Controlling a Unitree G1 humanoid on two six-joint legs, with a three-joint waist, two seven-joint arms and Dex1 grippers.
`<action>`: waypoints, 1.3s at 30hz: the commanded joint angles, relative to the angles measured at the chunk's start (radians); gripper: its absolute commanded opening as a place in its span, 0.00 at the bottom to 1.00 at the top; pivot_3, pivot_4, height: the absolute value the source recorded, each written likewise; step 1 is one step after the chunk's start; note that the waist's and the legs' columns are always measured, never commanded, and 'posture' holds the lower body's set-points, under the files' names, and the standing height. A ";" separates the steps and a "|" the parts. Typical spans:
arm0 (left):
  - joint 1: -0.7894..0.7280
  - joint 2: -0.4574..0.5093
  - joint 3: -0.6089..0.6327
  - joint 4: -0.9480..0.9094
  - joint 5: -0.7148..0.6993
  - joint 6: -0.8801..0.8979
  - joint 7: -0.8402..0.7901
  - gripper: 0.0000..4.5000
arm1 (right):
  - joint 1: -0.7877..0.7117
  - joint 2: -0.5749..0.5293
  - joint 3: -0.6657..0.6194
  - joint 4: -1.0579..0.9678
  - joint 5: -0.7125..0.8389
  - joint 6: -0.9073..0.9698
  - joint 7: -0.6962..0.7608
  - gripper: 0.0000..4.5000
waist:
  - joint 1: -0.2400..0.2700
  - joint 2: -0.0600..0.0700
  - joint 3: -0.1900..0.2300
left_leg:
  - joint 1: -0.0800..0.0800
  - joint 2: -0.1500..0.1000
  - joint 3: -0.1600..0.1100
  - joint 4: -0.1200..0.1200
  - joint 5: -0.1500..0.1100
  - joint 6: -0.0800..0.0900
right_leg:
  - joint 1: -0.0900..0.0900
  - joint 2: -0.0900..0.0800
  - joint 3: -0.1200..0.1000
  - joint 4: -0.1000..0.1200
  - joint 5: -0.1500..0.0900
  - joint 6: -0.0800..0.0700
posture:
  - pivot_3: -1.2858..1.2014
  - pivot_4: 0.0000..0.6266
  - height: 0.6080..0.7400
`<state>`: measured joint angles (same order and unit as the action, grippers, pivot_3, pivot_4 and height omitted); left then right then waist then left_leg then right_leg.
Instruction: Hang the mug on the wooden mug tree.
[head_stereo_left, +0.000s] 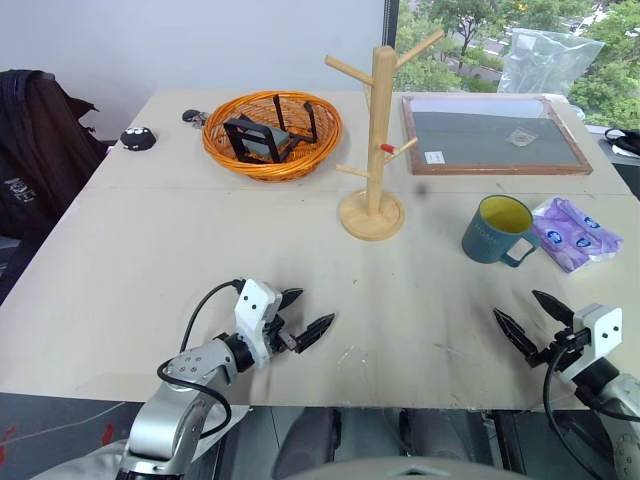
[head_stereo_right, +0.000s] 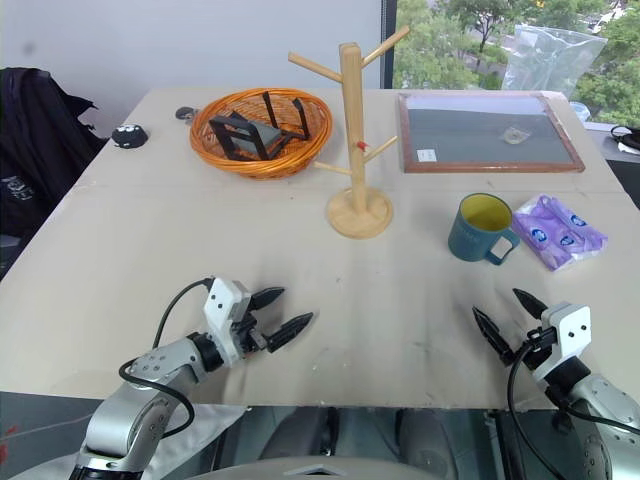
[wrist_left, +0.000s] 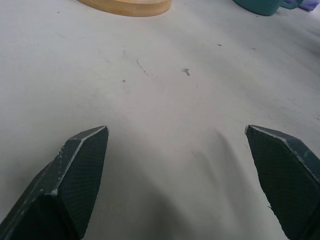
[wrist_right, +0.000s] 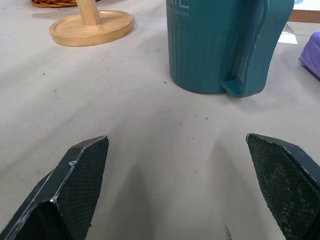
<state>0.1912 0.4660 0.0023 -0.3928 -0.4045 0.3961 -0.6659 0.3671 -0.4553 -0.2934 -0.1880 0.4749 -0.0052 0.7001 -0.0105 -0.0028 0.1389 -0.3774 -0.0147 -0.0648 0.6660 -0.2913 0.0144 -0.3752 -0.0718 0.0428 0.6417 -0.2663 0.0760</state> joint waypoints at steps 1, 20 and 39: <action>0.005 0.007 -0.001 -0.026 0.005 -0.031 -0.013 1.00 | -0.017 -0.013 -0.027 -0.003 -0.006 -0.021 0.007 0.99 | 0.000 0.000 0.000 | 0.000 0.000 0.000 0.000 0.000 0.000 | 0.000 0.000 0.000 0.000 0.000 0.000 | 0.52 0.24 1.00; -0.003 0.018 0.013 -0.020 -0.011 -0.042 -0.052 1.00 | -0.053 0.017 -0.022 0.006 -0.045 -0.040 -0.031 0.99 | 0.000 -0.001 0.001 | -0.001 0.000 0.000 0.000 0.000 0.000 | -0.001 0.000 0.000 0.000 0.000 0.000 | 0.52 0.24 1.00; -0.444 0.079 -0.161 -0.020 -0.021 0.021 -0.267 1.00 | -0.227 0.238 0.051 -0.130 -0.307 0.155 -0.572 0.99 | -0.004 -0.002 0.002 | -0.003 -0.004 0.000 -0.002 0.003 -0.005 | -0.005 0.001 0.000 0.000 0.000 0.000 | 0.52 0.24 1.00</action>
<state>-0.2223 0.5459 -0.1666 -0.4000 -0.3988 0.4098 -0.9272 0.1629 -0.2242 -0.2379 -0.3039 0.2015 0.1641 0.1761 -0.0141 -0.0044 0.1410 -0.3807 -0.0186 -0.0645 0.6638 -0.2883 0.0091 -0.3805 -0.0709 0.0431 0.6417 -0.2663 0.0762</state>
